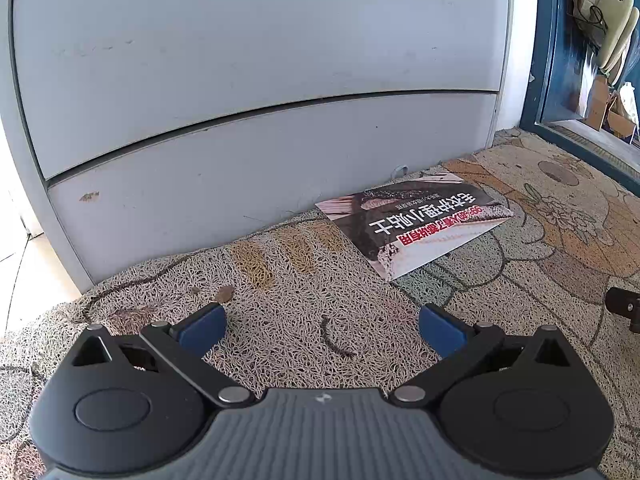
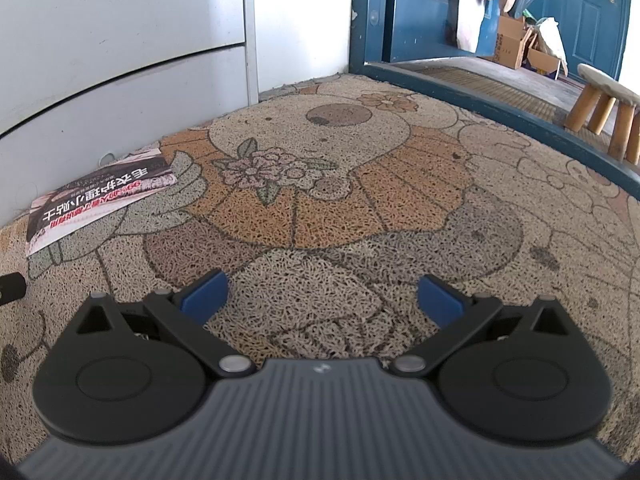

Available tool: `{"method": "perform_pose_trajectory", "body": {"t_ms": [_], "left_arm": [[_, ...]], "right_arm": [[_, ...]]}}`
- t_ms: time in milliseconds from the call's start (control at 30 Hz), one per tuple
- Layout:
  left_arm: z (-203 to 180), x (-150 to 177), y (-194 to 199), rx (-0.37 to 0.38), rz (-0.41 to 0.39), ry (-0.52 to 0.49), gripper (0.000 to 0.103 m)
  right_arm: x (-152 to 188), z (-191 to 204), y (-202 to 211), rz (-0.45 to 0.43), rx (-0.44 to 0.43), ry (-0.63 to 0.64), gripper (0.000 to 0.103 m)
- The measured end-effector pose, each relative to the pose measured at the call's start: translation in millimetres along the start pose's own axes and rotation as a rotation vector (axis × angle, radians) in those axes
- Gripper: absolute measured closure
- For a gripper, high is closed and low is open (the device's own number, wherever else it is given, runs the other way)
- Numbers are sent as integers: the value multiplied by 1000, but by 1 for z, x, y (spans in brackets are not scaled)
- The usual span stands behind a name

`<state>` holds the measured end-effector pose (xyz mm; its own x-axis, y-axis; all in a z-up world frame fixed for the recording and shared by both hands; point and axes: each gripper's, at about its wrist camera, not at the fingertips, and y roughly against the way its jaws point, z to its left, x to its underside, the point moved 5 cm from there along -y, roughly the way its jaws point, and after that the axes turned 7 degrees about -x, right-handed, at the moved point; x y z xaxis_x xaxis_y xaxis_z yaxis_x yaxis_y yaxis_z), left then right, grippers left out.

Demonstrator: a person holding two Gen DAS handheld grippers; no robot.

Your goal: Organize scattered shoes

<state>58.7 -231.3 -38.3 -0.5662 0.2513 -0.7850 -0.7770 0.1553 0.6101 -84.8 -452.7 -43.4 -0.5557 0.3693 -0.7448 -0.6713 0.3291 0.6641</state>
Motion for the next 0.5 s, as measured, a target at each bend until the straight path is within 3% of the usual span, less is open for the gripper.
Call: {"method": "perform_pose_trajectory", "body": {"t_ms": [500], "left_arm": [[0, 0, 1, 0, -1, 1, 0]], "right_arm": [[0, 0, 0, 0, 1, 0, 0]]}}
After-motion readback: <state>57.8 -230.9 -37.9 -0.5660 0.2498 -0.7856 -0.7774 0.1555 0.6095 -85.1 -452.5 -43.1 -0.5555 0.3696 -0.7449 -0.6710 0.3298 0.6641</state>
